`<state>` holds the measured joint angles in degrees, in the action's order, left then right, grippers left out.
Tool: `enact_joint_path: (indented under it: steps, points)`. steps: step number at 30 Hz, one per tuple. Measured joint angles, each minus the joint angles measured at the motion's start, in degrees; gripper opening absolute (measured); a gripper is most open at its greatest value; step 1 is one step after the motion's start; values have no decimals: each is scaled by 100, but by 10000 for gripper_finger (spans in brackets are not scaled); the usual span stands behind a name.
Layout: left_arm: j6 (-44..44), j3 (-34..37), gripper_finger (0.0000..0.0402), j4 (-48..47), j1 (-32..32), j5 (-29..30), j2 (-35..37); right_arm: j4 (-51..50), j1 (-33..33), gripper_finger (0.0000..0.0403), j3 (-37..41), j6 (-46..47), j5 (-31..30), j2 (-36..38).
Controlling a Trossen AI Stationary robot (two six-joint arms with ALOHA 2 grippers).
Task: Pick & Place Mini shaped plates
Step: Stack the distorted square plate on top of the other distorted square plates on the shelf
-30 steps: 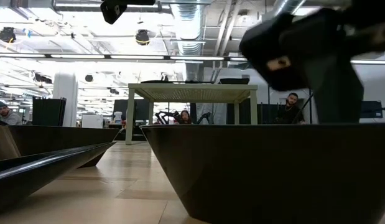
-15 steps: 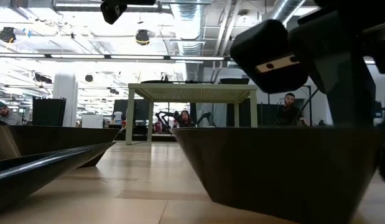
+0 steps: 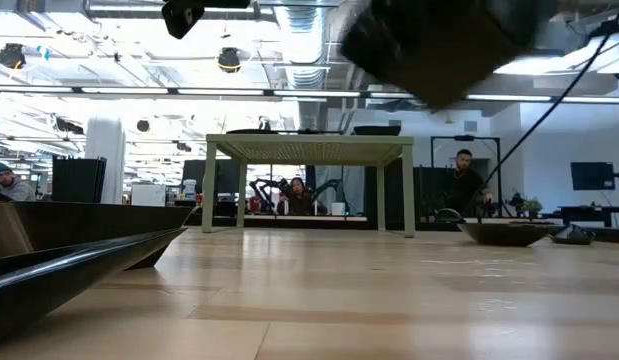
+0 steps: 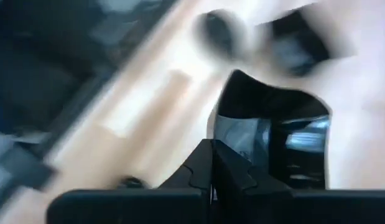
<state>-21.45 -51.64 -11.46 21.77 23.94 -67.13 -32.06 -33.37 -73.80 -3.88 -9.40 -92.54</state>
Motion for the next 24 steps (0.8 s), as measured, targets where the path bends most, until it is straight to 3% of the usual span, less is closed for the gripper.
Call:
enact_joint_path:
  steps: [5,7,9,13,17,21,24]
  points:
    - [15,0,44,0,1,0,0,-827,361,4,-2,-682,-2213,1108]
    - [15,0,44,0,0,0,0,-1045,749,3,-2,-783,-2755,1457]
    - [15,0,44,0,1,0,0,-1152,1253,2,-2,-811,-2927,1709]
    - [15,0,44,0,-3,2,0,-1070,2535,3,-2,-1129,-2806,1964]
    - [16,0,44,0,-36,2,0,-932,3770,2,-2,-2085,-2009,1965]
    - [17,0,44,0,-34,2,0,-697,4713,2,-7,-2129,-1068,1762]
    - [17,0,44,0,-34,2,0,-585,5184,2,-7,-2213,-684,1549]
